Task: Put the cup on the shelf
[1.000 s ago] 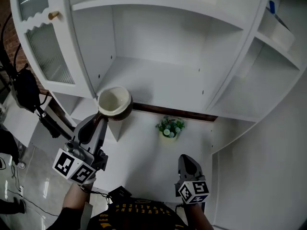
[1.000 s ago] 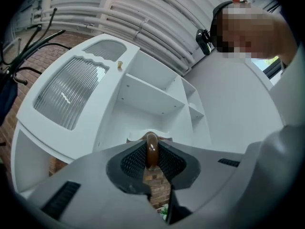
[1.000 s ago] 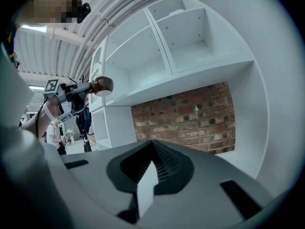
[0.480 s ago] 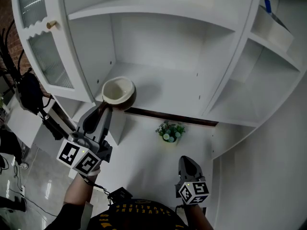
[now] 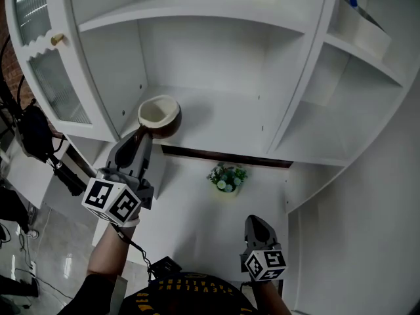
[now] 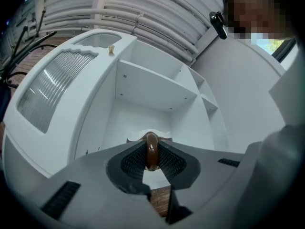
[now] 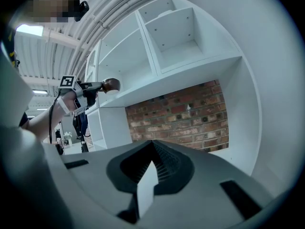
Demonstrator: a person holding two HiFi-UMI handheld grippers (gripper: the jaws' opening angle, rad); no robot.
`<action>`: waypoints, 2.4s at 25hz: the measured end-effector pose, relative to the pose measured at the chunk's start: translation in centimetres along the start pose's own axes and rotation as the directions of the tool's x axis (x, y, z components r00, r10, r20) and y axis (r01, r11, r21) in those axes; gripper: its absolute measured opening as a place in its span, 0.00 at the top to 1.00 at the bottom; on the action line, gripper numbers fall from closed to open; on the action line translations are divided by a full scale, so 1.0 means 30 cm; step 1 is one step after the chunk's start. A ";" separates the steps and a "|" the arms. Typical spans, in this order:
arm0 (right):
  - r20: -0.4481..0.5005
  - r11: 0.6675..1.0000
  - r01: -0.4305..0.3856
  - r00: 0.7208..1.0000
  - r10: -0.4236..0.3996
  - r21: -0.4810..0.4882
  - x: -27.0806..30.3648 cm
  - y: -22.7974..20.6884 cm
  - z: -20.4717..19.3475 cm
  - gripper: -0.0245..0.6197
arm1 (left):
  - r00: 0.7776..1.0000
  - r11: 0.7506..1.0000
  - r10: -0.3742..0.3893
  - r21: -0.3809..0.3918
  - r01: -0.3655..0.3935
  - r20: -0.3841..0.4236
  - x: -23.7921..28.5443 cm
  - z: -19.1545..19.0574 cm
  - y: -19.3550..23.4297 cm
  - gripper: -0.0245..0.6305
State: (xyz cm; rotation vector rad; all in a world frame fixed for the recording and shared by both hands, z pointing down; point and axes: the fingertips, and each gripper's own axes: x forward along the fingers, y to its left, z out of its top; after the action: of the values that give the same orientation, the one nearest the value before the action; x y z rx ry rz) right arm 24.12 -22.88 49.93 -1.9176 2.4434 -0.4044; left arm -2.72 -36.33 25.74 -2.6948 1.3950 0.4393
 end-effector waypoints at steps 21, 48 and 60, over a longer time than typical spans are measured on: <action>-0.020 1.000 0.013 1.000 -0.013 0.028 -0.014 -0.011 -0.040 0.95 | 0.985 0.991 0.121 0.074 -0.113 -0.124 0.129 -0.150 0.058 0.89; -0.030 0.999 0.006 1.000 -0.005 0.035 -0.024 0.005 -0.056 0.95 | 0.985 0.990 0.119 0.091 -0.108 -0.122 0.001 -0.152 0.025 0.73; -0.036 0.999 -0.008 0.999 0.010 0.032 -0.034 0.037 -0.066 0.95 | 0.990 0.999 0.030 -0.016 -0.032 -0.135 -0.287 -0.246 -0.070 0.74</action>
State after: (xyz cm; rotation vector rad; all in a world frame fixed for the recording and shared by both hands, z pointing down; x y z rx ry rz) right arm 22.99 -21.28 51.46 -1.9029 2.4510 -0.4793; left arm -4.13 -29.77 35.12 -2.7675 1.4746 0.2784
